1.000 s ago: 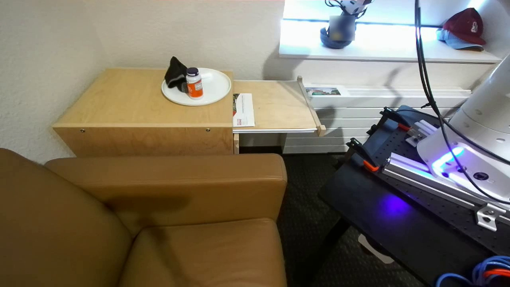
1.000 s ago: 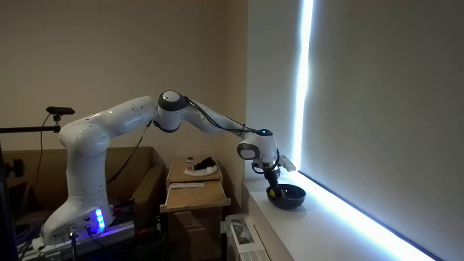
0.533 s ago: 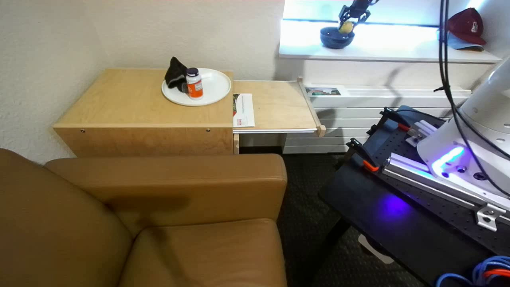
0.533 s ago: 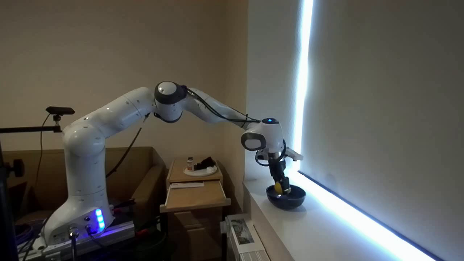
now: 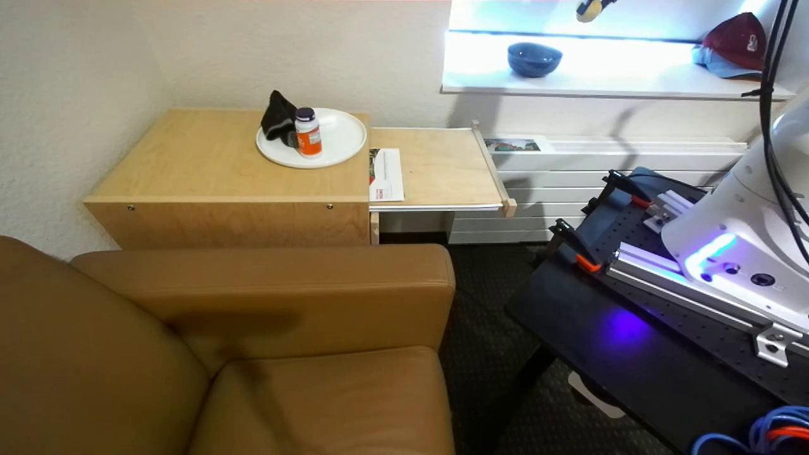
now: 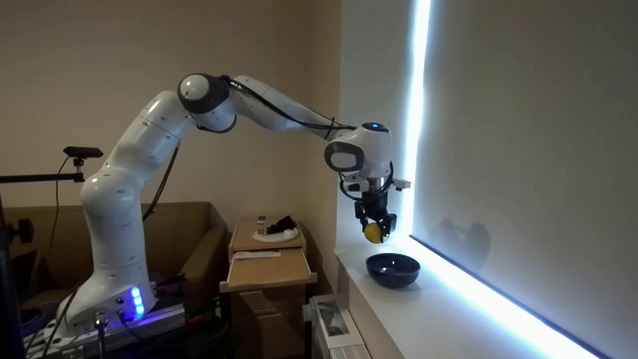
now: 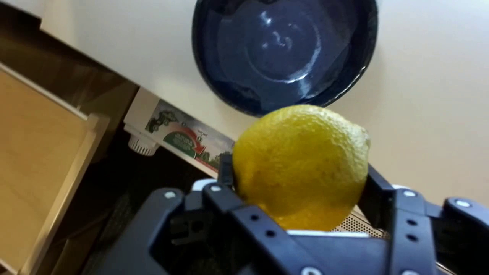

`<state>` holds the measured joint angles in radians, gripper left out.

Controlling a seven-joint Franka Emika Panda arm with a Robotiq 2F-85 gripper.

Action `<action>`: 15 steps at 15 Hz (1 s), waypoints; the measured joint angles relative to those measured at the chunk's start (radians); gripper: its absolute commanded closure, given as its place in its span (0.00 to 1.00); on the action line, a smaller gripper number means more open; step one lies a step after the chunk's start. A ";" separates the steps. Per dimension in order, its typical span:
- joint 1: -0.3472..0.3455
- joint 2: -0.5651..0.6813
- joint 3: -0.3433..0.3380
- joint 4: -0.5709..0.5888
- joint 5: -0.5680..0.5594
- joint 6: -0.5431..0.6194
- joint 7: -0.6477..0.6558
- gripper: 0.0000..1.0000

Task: Put the black sock on the white plate, put the white bar of soap on the plate, pick up the lemon from the bowl on the windowsill and put it on the plate

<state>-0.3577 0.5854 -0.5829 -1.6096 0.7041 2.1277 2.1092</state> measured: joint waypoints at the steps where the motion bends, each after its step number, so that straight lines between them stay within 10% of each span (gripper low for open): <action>1: 0.001 -0.045 0.021 -0.055 -0.036 0.000 -0.039 0.49; 3: -0.001 -0.122 0.066 -0.155 -0.087 -0.001 -0.120 0.49; 4: -0.011 -0.143 0.087 -0.184 -0.089 -0.017 -0.162 0.24; 7: -0.027 -0.146 0.106 -0.190 -0.092 -0.015 -0.161 0.24; 8: -0.027 -0.145 0.107 -0.190 -0.092 -0.014 -0.160 0.49; 15: 0.082 -0.258 0.214 -0.306 -0.252 0.040 -0.195 0.49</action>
<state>-0.2755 0.3274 -0.3690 -1.9153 0.4522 2.1673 1.9145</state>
